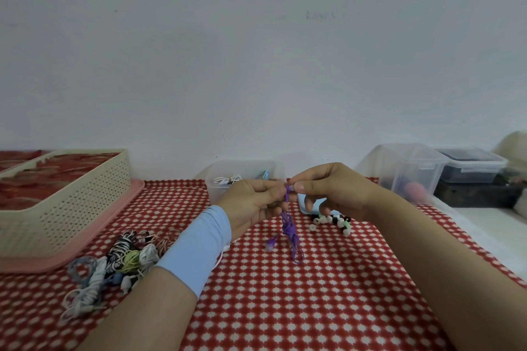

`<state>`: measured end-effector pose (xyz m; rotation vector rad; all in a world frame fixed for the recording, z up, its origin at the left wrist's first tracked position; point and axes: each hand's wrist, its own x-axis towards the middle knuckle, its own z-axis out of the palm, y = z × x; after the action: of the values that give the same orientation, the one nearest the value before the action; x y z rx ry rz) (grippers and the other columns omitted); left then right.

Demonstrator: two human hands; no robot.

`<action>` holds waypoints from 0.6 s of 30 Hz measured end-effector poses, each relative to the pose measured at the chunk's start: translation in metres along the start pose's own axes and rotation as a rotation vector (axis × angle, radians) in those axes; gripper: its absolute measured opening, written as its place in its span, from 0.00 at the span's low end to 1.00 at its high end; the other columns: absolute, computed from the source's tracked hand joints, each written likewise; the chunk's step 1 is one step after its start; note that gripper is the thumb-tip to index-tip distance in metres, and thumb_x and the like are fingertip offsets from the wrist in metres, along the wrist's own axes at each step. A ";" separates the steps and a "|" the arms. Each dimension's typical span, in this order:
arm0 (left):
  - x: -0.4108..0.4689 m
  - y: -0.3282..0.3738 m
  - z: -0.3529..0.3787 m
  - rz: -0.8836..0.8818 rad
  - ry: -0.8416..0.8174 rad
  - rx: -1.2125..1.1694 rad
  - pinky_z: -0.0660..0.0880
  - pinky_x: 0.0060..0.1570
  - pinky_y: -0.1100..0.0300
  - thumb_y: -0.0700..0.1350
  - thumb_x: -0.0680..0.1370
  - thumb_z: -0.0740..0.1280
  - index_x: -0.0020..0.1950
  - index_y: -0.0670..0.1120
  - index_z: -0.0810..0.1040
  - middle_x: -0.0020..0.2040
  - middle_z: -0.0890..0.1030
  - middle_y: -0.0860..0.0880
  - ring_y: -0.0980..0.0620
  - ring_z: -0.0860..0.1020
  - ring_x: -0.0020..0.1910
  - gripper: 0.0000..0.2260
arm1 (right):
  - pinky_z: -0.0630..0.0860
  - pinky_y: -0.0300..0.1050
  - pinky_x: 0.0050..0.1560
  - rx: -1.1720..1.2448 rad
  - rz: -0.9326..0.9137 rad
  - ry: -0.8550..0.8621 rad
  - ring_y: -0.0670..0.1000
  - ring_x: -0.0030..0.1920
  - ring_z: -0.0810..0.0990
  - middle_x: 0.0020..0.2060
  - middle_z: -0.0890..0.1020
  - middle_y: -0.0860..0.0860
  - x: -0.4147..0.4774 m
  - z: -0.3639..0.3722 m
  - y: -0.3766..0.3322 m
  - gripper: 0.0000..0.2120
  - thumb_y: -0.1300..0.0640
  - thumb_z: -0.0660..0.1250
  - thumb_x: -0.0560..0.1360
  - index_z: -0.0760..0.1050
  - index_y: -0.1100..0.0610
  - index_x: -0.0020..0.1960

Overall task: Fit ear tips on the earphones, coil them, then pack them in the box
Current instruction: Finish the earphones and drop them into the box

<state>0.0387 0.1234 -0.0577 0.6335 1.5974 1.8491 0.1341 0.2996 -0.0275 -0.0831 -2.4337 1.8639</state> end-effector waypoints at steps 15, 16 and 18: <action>-0.001 0.001 0.001 0.043 0.011 0.134 0.77 0.35 0.66 0.35 0.77 0.69 0.52 0.37 0.83 0.43 0.84 0.42 0.54 0.80 0.34 0.06 | 0.74 0.38 0.28 -0.006 0.083 -0.033 0.50 0.37 0.80 0.40 0.87 0.51 0.001 -0.001 -0.002 0.06 0.60 0.72 0.75 0.88 0.53 0.44; -0.001 0.001 0.001 0.044 0.006 0.132 0.77 0.36 0.66 0.35 0.77 0.69 0.51 0.38 0.83 0.42 0.84 0.43 0.55 0.80 0.34 0.06 | 0.74 0.38 0.28 0.007 0.096 -0.047 0.50 0.38 0.80 0.41 0.87 0.52 0.001 -0.002 -0.001 0.05 0.59 0.73 0.74 0.88 0.54 0.45; 0.000 0.001 0.003 0.043 -0.003 0.128 0.77 0.36 0.66 0.35 0.77 0.68 0.51 0.38 0.83 0.41 0.85 0.44 0.55 0.79 0.34 0.05 | 0.74 0.38 0.28 0.040 0.108 -0.072 0.50 0.39 0.80 0.44 0.87 0.53 0.001 -0.005 0.000 0.07 0.57 0.74 0.71 0.88 0.55 0.47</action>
<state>0.0407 0.1248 -0.0558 0.7316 1.7224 1.7860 0.1335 0.3044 -0.0265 -0.1516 -2.4845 1.9923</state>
